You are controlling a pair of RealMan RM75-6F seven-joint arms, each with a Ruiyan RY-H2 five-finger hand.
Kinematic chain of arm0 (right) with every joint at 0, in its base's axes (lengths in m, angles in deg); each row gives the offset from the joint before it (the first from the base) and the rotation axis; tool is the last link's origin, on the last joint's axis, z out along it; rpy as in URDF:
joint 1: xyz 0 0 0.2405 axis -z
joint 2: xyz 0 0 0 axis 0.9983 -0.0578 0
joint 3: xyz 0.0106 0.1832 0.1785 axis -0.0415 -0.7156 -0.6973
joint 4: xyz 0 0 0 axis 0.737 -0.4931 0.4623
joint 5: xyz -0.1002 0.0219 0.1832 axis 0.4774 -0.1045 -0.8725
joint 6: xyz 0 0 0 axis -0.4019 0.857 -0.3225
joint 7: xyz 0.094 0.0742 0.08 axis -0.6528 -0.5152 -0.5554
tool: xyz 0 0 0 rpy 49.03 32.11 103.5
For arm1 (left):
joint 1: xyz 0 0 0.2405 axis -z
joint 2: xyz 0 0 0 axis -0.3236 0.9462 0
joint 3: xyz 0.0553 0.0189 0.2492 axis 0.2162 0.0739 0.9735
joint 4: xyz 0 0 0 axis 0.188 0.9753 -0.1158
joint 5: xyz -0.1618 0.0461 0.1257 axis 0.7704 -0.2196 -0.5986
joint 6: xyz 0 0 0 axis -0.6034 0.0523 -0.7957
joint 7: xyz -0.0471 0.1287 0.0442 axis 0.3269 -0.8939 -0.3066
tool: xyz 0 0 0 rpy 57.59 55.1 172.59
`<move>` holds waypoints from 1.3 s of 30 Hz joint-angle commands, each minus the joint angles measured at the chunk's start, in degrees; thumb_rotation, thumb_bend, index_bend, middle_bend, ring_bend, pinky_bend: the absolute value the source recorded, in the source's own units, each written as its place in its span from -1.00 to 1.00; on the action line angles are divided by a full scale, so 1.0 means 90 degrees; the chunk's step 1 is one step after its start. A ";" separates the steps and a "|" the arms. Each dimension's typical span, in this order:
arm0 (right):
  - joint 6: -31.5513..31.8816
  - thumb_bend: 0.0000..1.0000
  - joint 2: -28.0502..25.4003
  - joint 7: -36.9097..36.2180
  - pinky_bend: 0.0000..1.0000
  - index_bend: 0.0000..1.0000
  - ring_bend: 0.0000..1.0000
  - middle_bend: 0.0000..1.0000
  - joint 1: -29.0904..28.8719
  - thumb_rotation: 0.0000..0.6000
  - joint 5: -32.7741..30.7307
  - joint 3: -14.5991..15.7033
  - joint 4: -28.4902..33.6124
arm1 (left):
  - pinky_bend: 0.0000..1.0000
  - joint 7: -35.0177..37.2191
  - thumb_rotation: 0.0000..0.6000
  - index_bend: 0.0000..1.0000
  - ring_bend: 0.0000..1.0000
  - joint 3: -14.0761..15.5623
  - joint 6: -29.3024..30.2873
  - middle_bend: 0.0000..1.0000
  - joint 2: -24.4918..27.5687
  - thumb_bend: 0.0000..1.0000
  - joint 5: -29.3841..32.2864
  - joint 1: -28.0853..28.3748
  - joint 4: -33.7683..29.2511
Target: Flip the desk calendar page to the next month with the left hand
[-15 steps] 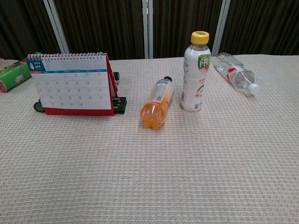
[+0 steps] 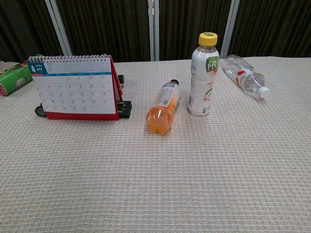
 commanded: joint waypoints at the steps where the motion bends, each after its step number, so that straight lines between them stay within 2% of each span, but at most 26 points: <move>1: -0.0028 -0.82 -0.0006 -0.0012 -1.00 -1.00 -1.00 -1.00 -0.0007 1.00 -0.0039 -0.0011 0.0017 | -0.89 0.0069 1.00 -1.00 -0.95 -0.0041 -0.0078 -0.99 -0.0049 -0.45 0.0106 0.0030 0.0026; 2: -0.0039 -0.82 -0.0007 -0.0009 -1.00 -1.00 -1.00 -1.00 -0.0010 1.00 -0.0047 -0.0012 0.0019 | -0.80 0.0097 1.00 -1.00 -0.87 -0.0066 -0.0098 -0.94 -0.0074 -0.37 0.0162 0.0038 0.0034; 3: -0.0047 -0.82 -0.0009 -0.0014 -1.00 -1.00 -1.00 -1.00 -0.0011 1.00 -0.0052 -0.0011 0.0025 | -0.64 0.0169 1.00 -1.00 -0.72 -0.0136 -0.0124 -0.81 -0.0141 -0.23 0.0312 0.0045 0.0021; 4: -0.0045 -0.82 -0.0012 -0.0021 -1.00 -1.00 -1.00 -1.00 -0.0012 1.00 -0.0049 -0.0011 0.0029 | -0.32 0.0223 1.00 -1.00 -0.38 -0.0192 -0.0135 -0.51 -0.0193 0.01 0.0406 0.0054 0.0014; 5: -0.0036 -0.82 -0.0017 -0.0033 -1.00 -1.00 -1.00 -1.00 -0.0011 1.00 -0.0044 -0.0015 0.0031 | -0.14 0.0388 1.00 -1.00 -0.14 -0.0297 -0.0172 -0.25 -0.0296 0.15 0.0568 0.0076 0.0003; 7: -0.0034 -0.82 -0.0027 -0.0068 -1.00 -1.00 -1.00 -1.00 -0.0010 1.00 -0.0058 -0.0024 0.0026 | 0.04 0.0730 1.00 -1.00 0.12 -0.0448 -0.0365 0.07 -0.0436 0.32 0.0862 0.0146 -0.0012; 10: -0.0063 -0.82 -0.0039 -0.0117 -1.00 -1.00 -1.00 -1.00 -0.0015 1.00 -0.0077 -0.0022 0.0011 | 0.13 0.0964 1.00 -1.00 0.26 -0.0588 -0.0834 0.25 -0.0545 0.44 0.1318 0.0323 0.0016; 16: -0.0040 -0.82 -0.0062 -0.0167 -1.00 -1.00 -1.00 -1.00 -0.0027 1.00 -0.0016 -0.0023 0.0044 | 0.20 0.1179 1.00 -1.00 0.31 -0.0888 -0.1882 0.29 -0.0632 0.54 0.2436 0.0752 -0.0067; 24: -0.0089 -0.82 -0.0077 -0.0206 -1.00 -1.00 -1.00 -1.00 -0.0049 1.00 -0.0031 -0.0024 0.0055 | 0.20 0.0584 1.00 -1.00 0.31 -0.1161 -0.2636 0.29 -0.0815 0.55 0.3863 0.1447 0.0097; 39: -0.0152 -0.82 -0.0074 -0.0242 -1.00 -1.00 -1.00 -1.00 -0.0062 1.00 -0.0121 -0.0041 0.0028 | 0.20 -0.0048 1.00 -1.00 0.31 -0.1252 -0.3191 0.29 -0.1382 0.56 0.5200 0.2416 0.0842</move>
